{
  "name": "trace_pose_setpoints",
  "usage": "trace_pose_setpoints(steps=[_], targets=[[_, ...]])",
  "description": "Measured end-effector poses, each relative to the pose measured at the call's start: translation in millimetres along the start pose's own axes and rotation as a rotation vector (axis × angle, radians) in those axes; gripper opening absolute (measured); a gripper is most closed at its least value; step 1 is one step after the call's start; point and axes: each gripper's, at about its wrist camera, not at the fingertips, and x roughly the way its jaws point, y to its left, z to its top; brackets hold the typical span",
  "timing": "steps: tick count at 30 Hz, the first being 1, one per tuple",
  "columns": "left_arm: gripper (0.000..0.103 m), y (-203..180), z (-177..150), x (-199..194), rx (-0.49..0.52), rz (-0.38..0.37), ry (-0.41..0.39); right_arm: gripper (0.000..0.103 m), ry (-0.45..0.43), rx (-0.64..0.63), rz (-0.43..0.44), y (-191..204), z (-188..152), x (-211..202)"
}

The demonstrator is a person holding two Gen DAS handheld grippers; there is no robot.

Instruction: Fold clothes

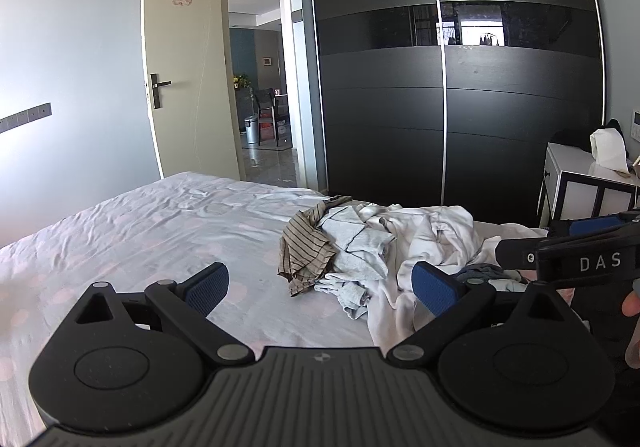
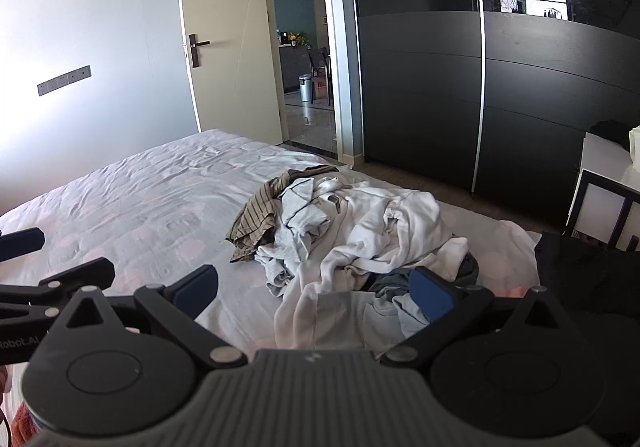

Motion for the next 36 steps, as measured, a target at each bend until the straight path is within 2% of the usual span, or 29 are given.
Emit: trace_pose_setpoints(steps=[4,10,13,22,30,36], targets=[[0.103,2.1,-0.9,0.7,-0.028,-0.009,0.022,0.103,0.0,-0.009,0.017,0.6,2.3,2.5],[0.103,5.6,-0.3,2.7,-0.072,-0.016,0.053,0.103,-0.044,-0.028,0.031,5.6,1.6,-1.1],[0.103,9.1,1.2,1.6,-0.086,-0.008,0.045,0.103,-0.047,-0.028,0.034,6.6,-0.1,0.7],[0.103,7.4,1.6,0.3,-0.063,0.0,0.022,0.103,-0.049,-0.012,0.046,4.5,1.6,-0.9],[0.103,4.1,2.8,-1.8,-0.027,0.045,0.011,0.103,-0.052,-0.013,0.053,5.7,1.0,-1.7],[0.103,4.4,3.8,-1.8,-0.043,0.05,0.032,0.103,-0.058,-0.014,0.047,5.8,1.2,-5.7]])
